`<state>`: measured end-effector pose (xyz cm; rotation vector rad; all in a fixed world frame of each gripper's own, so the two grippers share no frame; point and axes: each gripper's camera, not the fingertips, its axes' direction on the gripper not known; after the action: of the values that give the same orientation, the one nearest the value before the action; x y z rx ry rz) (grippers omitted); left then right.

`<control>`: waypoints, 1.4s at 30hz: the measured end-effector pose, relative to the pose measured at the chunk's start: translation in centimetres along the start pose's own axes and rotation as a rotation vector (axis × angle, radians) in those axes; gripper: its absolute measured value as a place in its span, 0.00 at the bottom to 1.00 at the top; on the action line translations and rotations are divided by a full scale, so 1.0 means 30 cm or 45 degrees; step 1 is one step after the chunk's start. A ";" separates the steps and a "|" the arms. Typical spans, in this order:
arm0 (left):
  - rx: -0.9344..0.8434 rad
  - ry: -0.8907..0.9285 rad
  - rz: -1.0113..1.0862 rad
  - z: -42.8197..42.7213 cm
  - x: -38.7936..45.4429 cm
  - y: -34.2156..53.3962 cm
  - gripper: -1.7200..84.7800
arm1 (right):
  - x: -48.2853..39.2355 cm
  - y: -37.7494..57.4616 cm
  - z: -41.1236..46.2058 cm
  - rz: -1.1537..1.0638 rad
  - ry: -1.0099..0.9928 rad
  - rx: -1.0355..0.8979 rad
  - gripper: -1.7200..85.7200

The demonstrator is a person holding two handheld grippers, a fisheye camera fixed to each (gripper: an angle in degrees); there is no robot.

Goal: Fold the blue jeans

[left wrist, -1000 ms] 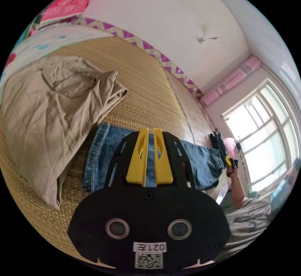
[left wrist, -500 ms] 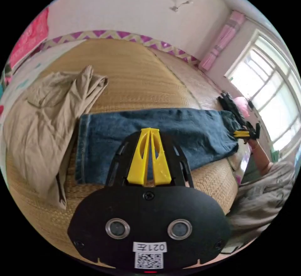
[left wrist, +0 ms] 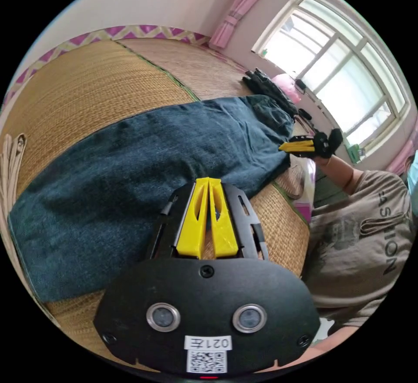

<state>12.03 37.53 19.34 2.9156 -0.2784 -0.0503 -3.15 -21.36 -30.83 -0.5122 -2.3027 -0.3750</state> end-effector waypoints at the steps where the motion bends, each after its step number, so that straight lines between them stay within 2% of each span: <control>1: -0.009 -0.015 -0.003 -0.011 -0.004 0.003 0.01 | -0.040 0.025 -0.015 -0.023 0.056 0.040 0.01; 4: 0.047 -0.081 -0.016 -0.060 -0.004 0.018 0.01 | -0.060 0.029 -0.059 -0.068 0.029 -0.044 0.01; 6: 0.141 -0.081 -0.018 -0.090 -0.020 0.038 0.01 | -0.058 0.033 -0.103 -0.032 0.079 0.036 0.01; 7: 0.069 -0.098 -0.135 -0.069 -0.072 0.045 0.01 | -0.061 0.045 -0.129 0.024 0.115 0.148 0.01; 8: 0.086 0.026 -0.225 -0.077 -0.128 0.055 0.01 | -0.077 0.051 -0.119 0.032 0.080 0.176 0.01; 10: 0.073 0.115 -0.314 -0.093 -0.177 0.071 0.01 | -0.121 0.054 -0.047 0.005 0.001 0.075 0.01; 12: 0.109 0.053 -0.318 -0.149 -0.176 0.099 0.01 | -0.156 0.072 -0.057 -0.064 0.085 0.086 0.01; 15: 0.370 -0.134 -0.407 -0.344 -0.178 0.228 0.01 | -0.107 0.066 -0.063 -0.025 0.015 0.017 0.01; 17: 0.552 -0.220 -0.736 -0.483 -0.242 0.401 0.02 | -0.045 0.085 -0.058 0.053 -0.071 0.026 0.01; 19: 0.669 -0.174 -0.950 -0.546 -0.294 0.538 0.04 | 0.003 0.109 -0.057 0.126 -0.136 0.041 0.01; 23: 0.723 -0.075 -1.202 -0.573 -0.367 0.710 0.14 | 0.072 0.177 -0.063 0.212 -0.183 0.078 0.01; 28: 0.776 0.024 -1.300 -0.531 -0.409 0.734 0.17 | 0.184 0.291 -0.153 0.407 -0.237 0.199 0.01; 33: 0.833 0.006 -1.349 -0.503 -0.432 0.703 0.15 | 0.259 0.491 -0.284 0.561 -0.237 0.297 0.01; 36: 0.887 0.008 -1.372 -0.477 -0.443 0.688 0.12 | 0.292 0.651 -0.348 0.673 -0.216 0.331 0.01; 38: 0.978 -0.039 -1.404 -0.450 -0.430 0.707 0.06 | 0.320 0.787 -0.385 0.782 -0.221 0.368 0.01; 42: 1.070 -0.034 -1.273 -0.469 -0.368 0.693 0.02 | 0.351 0.967 -0.407 0.907 -0.197 0.387 0.01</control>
<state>-1.87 22.59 37.66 3.4623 1.4992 -0.1513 10.83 1.75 -11.54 -1.1691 -2.0903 0.3639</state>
